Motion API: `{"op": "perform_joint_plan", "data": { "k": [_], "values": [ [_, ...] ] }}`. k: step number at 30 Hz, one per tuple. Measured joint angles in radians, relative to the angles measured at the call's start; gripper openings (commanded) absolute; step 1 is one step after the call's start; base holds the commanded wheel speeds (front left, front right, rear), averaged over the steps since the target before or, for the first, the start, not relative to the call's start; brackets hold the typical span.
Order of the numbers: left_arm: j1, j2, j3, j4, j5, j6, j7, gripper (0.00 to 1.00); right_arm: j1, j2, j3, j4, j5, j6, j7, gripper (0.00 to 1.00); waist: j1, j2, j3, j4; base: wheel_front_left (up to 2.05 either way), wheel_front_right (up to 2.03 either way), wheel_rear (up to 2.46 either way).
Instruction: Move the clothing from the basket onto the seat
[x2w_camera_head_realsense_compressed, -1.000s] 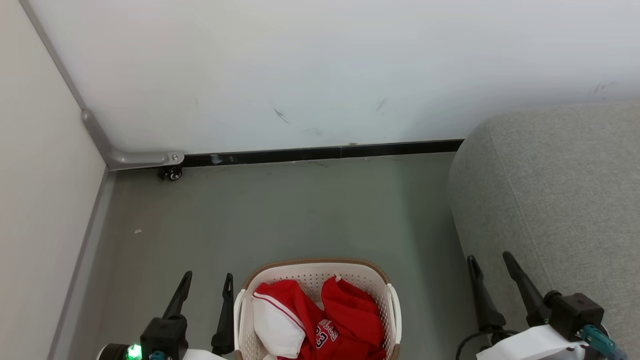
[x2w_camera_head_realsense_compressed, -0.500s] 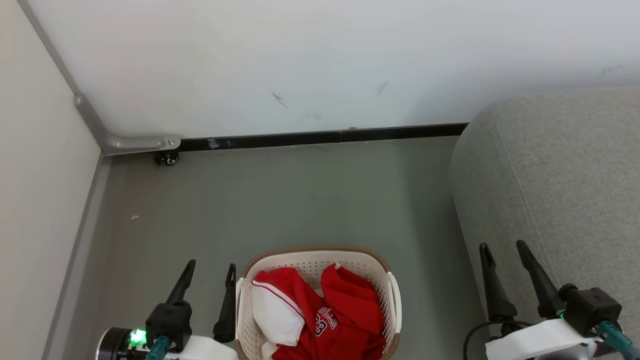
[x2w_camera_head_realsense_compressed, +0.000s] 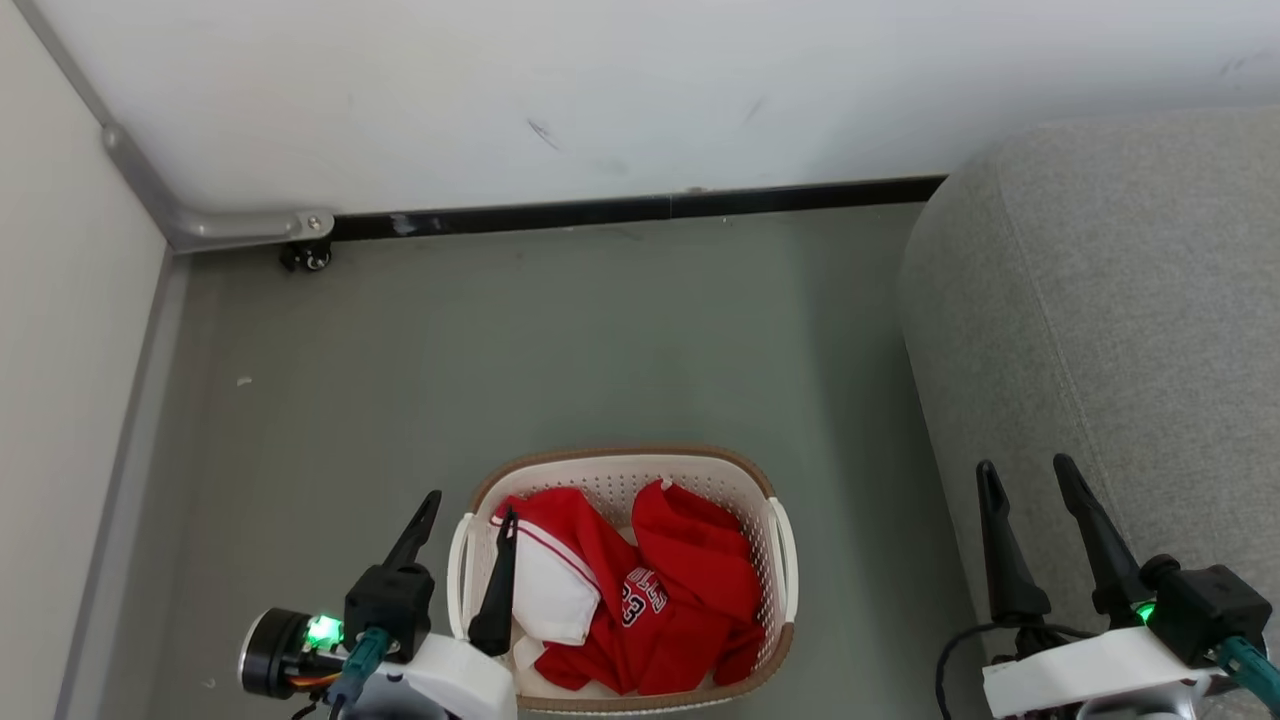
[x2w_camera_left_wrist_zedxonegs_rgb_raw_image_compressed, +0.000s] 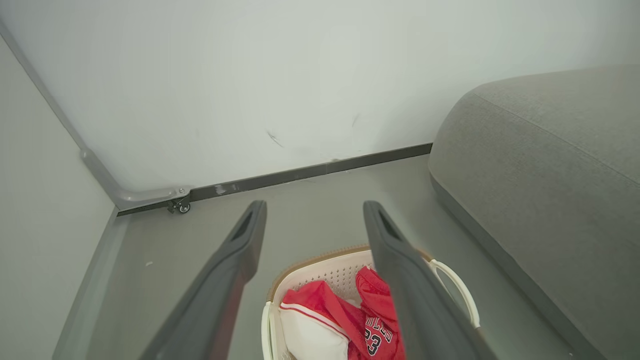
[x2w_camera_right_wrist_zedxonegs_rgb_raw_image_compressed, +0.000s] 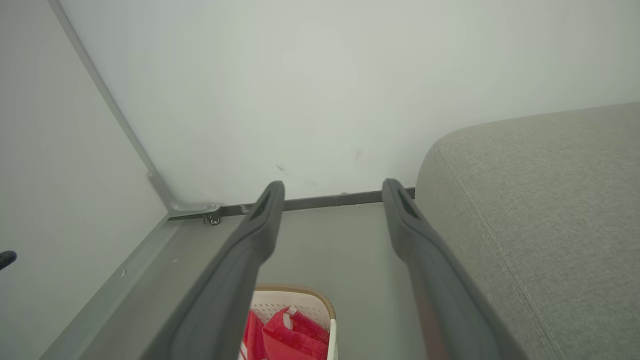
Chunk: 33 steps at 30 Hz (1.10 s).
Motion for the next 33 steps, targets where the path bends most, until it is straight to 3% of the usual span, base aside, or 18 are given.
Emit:
{"op": "perform_joint_plan", "data": {
  "k": [9, 33],
  "values": [
    [-0.082, -0.013, -0.016, 0.056, 0.003, -0.022, -0.001, 1.0, -0.028, 0.001, -0.008, -0.044, 0.0, 0.0, -0.003, 1.0, -0.0001, 0.0, 0.079, -0.014, 0.0, 0.0, 0.0],
    [-0.27, -0.034, -0.03, 0.212, 0.03, -0.032, -0.001, 1.0, -0.166, 0.001, -0.004, -0.109, -0.009, 0.0, -0.017, 1.0, -0.0001, 0.0, 0.321, -0.068, 0.0, 0.0, 0.0]
  ]
}}
